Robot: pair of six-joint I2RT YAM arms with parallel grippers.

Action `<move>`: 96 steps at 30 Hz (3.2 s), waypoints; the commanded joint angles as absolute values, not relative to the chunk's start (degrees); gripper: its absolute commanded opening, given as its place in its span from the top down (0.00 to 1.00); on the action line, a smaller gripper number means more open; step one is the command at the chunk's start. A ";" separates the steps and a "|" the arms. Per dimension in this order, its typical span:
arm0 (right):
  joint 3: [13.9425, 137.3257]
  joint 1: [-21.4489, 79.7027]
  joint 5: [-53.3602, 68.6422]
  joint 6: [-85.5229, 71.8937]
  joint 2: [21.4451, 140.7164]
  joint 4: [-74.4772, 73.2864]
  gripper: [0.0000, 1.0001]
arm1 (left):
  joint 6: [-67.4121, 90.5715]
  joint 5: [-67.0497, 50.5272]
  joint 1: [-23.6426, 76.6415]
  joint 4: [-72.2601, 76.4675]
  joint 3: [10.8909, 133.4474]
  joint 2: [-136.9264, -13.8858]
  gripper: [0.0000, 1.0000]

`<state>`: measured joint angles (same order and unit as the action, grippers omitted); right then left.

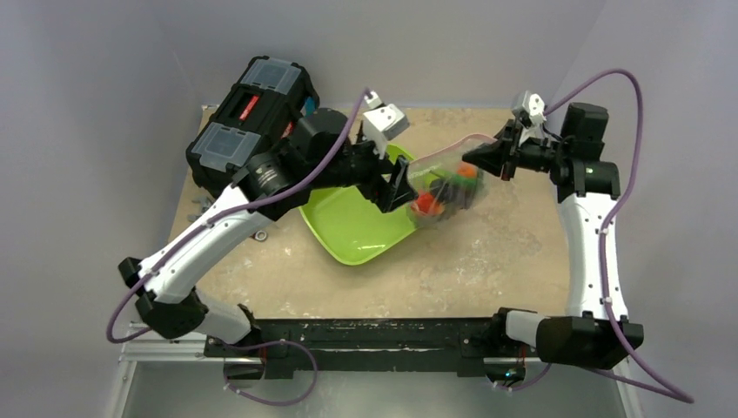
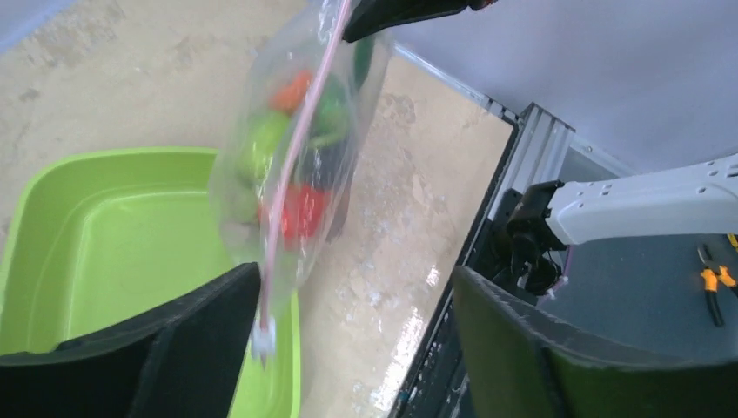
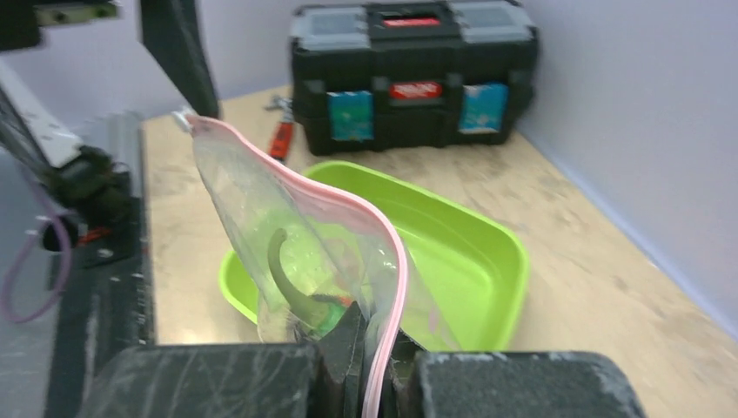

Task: Open the zip-top bag and remove the fake food
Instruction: Pick up the zipper food storage bag at the corner of the board.

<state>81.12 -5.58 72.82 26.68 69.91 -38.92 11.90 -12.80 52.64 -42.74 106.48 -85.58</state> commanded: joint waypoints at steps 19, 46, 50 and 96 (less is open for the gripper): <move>89.91 -10.91 57.18 56.01 68.74 -68.82 1.00 | 0.45 -14.47 49.57 17.34 31.49 -39.86 0.00; 76.05 -10.92 61.91 74.95 71.61 -77.64 1.00 | 0.27 -13.65 55.04 48.02 22.92 -60.66 0.00; 76.39 -10.95 63.04 75.13 72.13 -77.63 1.00 | -1.28 -11.18 55.20 58.32 19.12 -64.06 0.00; 91.90 -3.67 46.31 70.74 74.97 -78.98 0.01 | 3.30 -16.11 55.02 52.83 40.05 -85.57 1.00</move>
<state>88.58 -10.68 51.72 72.38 76.09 -78.30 3.86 -13.08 55.05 61.45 35.18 -88.03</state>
